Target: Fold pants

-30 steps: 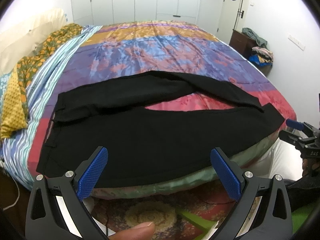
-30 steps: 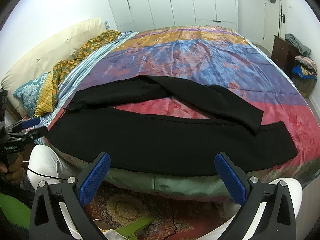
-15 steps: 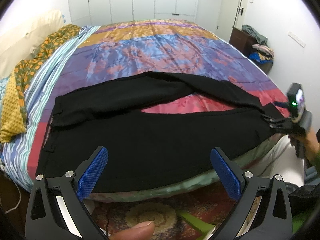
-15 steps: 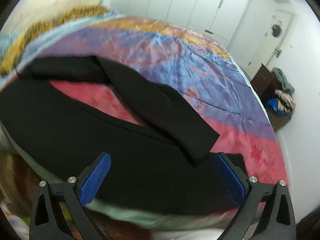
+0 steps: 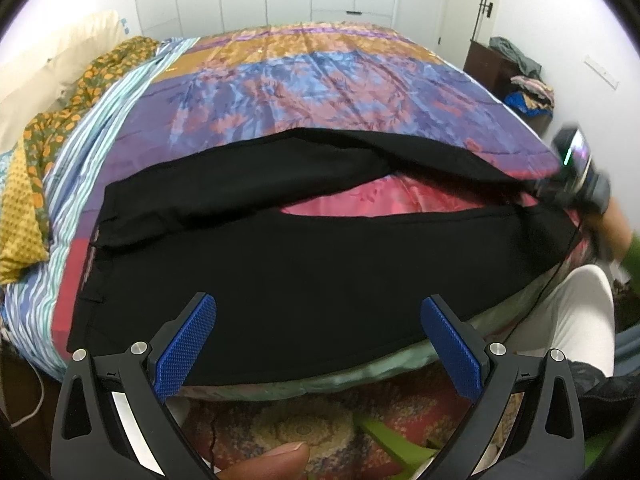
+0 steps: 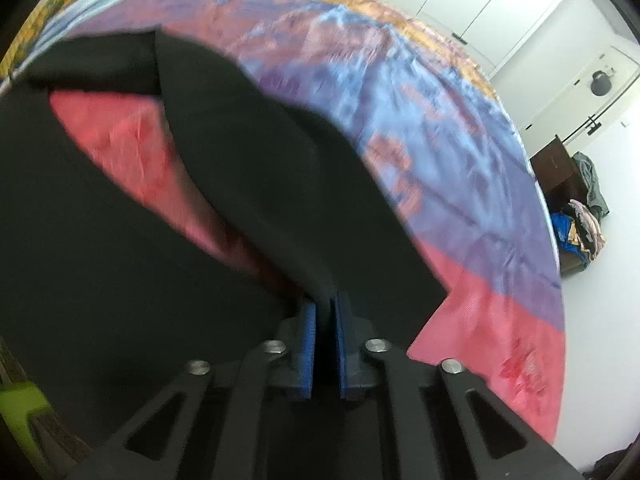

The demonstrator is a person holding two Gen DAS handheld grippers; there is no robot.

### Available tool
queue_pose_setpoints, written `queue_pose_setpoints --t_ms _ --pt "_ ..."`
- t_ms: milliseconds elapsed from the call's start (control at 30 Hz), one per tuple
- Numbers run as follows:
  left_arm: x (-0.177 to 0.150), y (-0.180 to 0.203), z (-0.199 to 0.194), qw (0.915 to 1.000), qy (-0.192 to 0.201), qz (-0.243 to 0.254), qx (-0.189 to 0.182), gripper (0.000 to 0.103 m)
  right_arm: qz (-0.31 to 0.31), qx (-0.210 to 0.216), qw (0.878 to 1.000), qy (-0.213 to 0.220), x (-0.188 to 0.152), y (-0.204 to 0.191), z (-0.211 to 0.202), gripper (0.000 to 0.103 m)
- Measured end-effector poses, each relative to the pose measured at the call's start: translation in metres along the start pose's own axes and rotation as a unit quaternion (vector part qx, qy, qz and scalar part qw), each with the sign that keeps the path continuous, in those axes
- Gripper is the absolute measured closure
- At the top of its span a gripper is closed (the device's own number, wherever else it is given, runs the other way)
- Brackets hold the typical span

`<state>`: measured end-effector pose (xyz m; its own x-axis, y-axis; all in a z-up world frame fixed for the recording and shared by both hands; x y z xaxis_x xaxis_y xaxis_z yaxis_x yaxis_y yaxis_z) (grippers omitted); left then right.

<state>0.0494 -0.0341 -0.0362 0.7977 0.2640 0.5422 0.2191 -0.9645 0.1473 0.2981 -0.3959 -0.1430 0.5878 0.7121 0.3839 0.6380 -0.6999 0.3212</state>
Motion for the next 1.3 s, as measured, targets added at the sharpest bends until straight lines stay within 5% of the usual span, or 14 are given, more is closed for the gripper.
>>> queue_pose_setpoints --t_ms 200,233,300,333,400,500,600,667,833,900,967,1033,1133,1300 --pt "0.008 0.009 0.012 0.9999 -0.012 0.004 -0.004 0.001 0.134 0.041 0.990 0.034 0.082 0.148 -0.018 0.094" --pt "0.010 0.012 0.014 0.9999 -0.011 0.006 -0.003 0.001 0.173 0.054 0.983 0.024 0.096 0.183 -0.002 0.085" --pt "0.013 0.015 0.013 0.9999 -0.007 0.011 0.001 0.001 0.241 0.009 0.971 0.009 0.107 0.236 0.024 0.028" --pt "0.013 0.015 0.012 0.9999 -0.004 0.012 0.003 0.001 0.260 -0.017 0.965 0.010 0.105 0.249 0.030 0.025" --pt "0.012 0.013 0.011 1.0000 0.000 0.008 0.005 0.001 0.318 -0.032 0.948 0.011 0.084 0.268 0.044 0.025" --pt "0.009 0.006 0.026 0.9996 -0.027 -0.011 0.000 0.001 0.413 0.047 0.909 0.034 0.039 0.267 0.070 0.027" --pt "0.007 0.005 0.041 0.9986 -0.050 -0.013 0.006 0.001 0.518 0.168 0.837 0.057 -0.008 0.247 0.114 0.042" --pt "0.007 0.008 0.044 0.9987 -0.050 -0.006 0.012 0.001 0.554 0.212 0.802 0.072 -0.020 0.230 0.135 0.046" --pt "0.006 0.008 0.053 0.9976 -0.066 -0.010 0.020 0.001 0.579 0.237 0.776 0.080 0.001 0.207 0.184 0.050" --pt "0.004 0.005 0.058 0.9969 -0.073 -0.011 0.028 0.001 0.575 0.225 0.783 0.074 0.011 0.206 0.190 0.089" --pt "0.004 0.000 0.061 0.9967 -0.072 -0.013 0.034 0.001 0.537 0.173 0.822 0.082 0.024 0.209 0.173 0.090" --pt "0.004 -0.005 0.065 0.9967 -0.072 -0.020 0.033 0.001 0.515 0.117 0.847 0.059 0.021 0.207 0.161 0.089" --pt "0.016 -0.017 0.081 0.9970 -0.060 -0.017 0.045 0.001 0.494 0.044 0.868 0.012 0.007 0.200 0.157 0.066" --pt "0.089 -0.077 0.127 0.9911 0.024 -0.075 0.107 0.001 0.419 -0.038 0.906 0.038 0.038 0.182 0.116 0.052"
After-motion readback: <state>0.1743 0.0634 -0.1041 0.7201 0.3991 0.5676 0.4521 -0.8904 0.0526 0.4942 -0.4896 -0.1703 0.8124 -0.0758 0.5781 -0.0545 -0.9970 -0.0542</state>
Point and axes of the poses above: each gripper's, at about its wrist camera, not at the fingertips, and z roughly the way its jaws point, y to its right, x to its top, the point moved 1 cm from there along z, roughly the way its jaws point, and after that the axes turned 12 degrees about -z, right-handed, at the moved point
